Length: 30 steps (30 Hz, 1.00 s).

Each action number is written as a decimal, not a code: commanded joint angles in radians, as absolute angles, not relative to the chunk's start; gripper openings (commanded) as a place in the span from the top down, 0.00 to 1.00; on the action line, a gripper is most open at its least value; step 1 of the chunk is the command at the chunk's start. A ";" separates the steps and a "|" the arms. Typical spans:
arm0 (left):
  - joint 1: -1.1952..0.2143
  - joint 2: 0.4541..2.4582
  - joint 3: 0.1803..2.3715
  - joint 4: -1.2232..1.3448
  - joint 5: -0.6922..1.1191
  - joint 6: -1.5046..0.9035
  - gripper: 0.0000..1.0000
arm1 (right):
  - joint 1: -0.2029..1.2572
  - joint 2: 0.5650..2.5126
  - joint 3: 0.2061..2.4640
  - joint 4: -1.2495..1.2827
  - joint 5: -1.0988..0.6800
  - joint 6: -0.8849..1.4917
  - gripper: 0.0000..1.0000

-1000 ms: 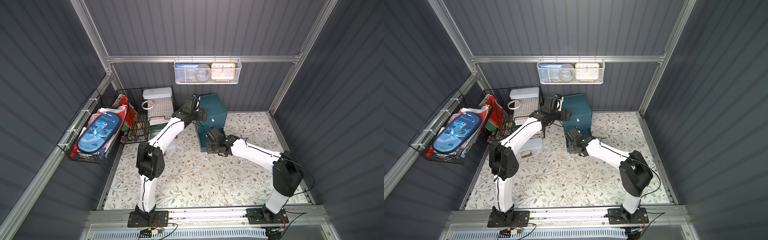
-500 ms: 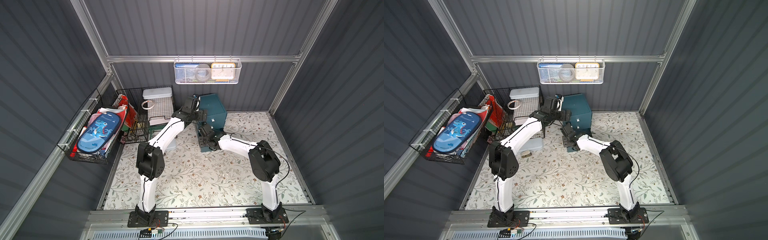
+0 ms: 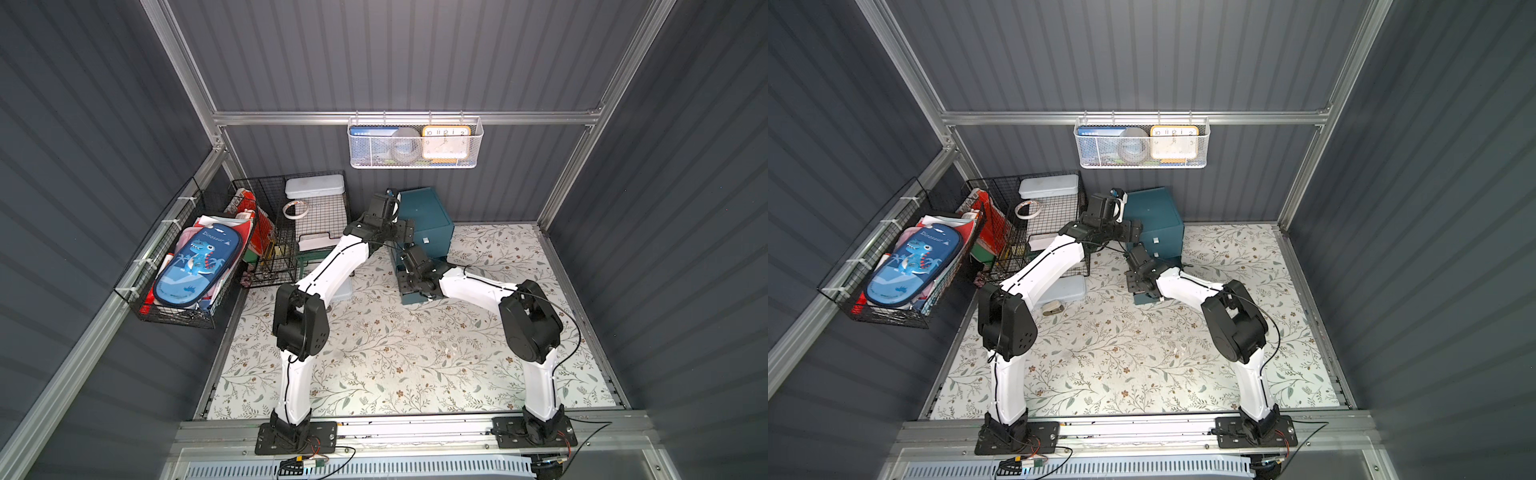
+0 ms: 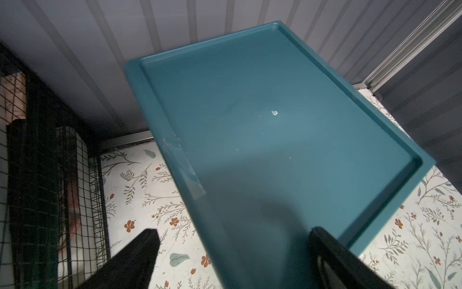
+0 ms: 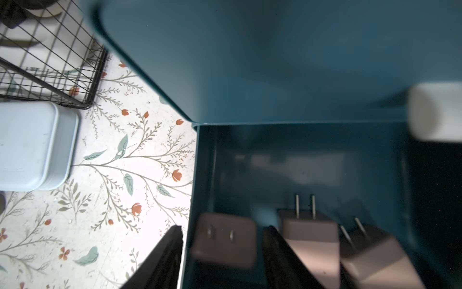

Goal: Place the plugs into the drawer by color
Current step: Place the plug in the drawer, then close the drawer in the storage box.

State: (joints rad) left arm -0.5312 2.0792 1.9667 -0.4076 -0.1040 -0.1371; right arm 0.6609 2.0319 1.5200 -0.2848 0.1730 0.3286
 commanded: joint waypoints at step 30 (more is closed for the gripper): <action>-0.549 2.153 1.919 -0.640 -0.100 -0.071 0.03 | 0.551 1.857 0.784 0.669 0.005 0.821 0.96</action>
State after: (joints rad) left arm -0.5369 2.0785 1.9671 -0.4076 -0.1009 -0.1364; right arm 0.5632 1.8156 0.7887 0.4580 -0.0044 0.7467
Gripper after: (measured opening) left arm 0.974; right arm 0.054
